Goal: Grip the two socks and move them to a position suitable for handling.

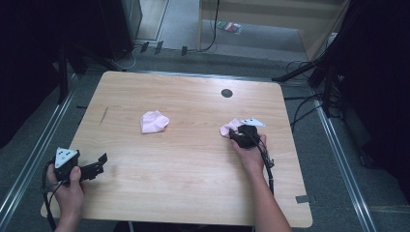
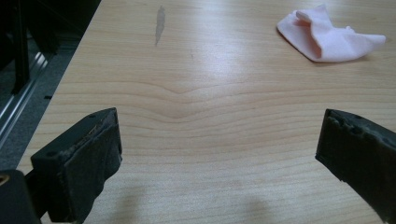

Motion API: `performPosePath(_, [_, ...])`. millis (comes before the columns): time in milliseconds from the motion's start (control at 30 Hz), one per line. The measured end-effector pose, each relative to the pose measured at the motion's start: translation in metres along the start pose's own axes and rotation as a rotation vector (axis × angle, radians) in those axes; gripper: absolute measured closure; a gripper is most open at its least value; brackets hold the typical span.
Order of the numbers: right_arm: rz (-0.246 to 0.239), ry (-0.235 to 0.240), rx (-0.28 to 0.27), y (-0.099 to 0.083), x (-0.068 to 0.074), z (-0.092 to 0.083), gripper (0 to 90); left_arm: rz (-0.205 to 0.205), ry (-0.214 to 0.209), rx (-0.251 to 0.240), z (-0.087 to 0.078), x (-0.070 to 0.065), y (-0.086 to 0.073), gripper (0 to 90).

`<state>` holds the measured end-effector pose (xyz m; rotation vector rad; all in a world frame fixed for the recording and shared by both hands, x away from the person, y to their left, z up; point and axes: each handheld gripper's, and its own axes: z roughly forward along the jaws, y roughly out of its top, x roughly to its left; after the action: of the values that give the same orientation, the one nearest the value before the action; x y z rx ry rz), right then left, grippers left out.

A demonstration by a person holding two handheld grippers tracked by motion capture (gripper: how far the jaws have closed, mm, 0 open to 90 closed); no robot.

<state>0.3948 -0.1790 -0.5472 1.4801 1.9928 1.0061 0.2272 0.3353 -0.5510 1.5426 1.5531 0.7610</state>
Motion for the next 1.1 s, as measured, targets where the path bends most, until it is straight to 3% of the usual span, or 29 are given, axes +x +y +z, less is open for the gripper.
performPosePath(67, [0.034, 0.019, -0.007, -0.001, -0.001, -0.001, 75.3, -0.004, -0.002, -0.002, 0.0, 0.001, 0.0, 0.0])
performPosePath(233, [0.077, 0.017, -0.011, 0.0, -0.001, 0.0, 81.2, -0.003, 0.0, -0.001, 0.0, 0.0, 0.0, 0.0])
performPosePath(533, [0.094, 0.064, -0.087, 0.007, 0.002, -0.019, 82.2, -0.022, 0.012, -0.016, -0.001, 0.002, -0.001, 0.0])
performPosePath(733, [0.049, 0.049, -0.134, 0.008, 0.011, -0.039, 82.2, -0.024, 0.018, -0.016, -0.001, 0.001, -0.001, 0.0])
performPosePath(1100, [0.068, 0.072, -0.158, 0.007, 0.014, -0.068, 82.2, -0.024, 0.014, -0.015, -0.001, 0.002, -0.001, 0.0])
